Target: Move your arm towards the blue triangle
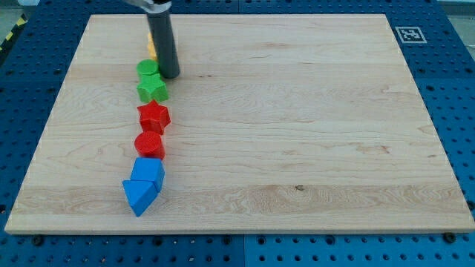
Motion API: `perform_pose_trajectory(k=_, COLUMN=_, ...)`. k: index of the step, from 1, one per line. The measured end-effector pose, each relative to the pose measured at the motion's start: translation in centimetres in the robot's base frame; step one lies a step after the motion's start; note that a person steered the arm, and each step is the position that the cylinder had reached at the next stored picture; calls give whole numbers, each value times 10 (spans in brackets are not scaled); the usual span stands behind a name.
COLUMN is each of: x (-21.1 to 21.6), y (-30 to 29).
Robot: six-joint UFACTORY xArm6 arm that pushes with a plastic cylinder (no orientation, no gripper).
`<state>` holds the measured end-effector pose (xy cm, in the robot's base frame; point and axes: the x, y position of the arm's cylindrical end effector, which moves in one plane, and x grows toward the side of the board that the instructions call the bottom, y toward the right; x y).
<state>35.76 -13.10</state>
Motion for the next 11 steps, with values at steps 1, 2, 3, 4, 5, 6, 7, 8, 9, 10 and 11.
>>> perform_pose_trajectory(k=1, x=8, y=-11)
perform_pose_trajectory(k=2, x=-4, y=13)
perform_pose_trajectory(k=3, x=2, y=70)
perform_pose_trajectory(k=4, x=49, y=100)
perform_pose_trajectory(k=5, x=106, y=122)
perform_pose_trajectory(k=6, x=165, y=122)
perform_pose_trajectory(k=7, x=205, y=108)
perform_pose_trajectory(k=8, x=235, y=83)
perform_pose_trajectory(k=9, x=260, y=78)
perform_pose_trajectory(k=10, x=259, y=64)
perform_pose_trajectory(k=11, x=257, y=25)
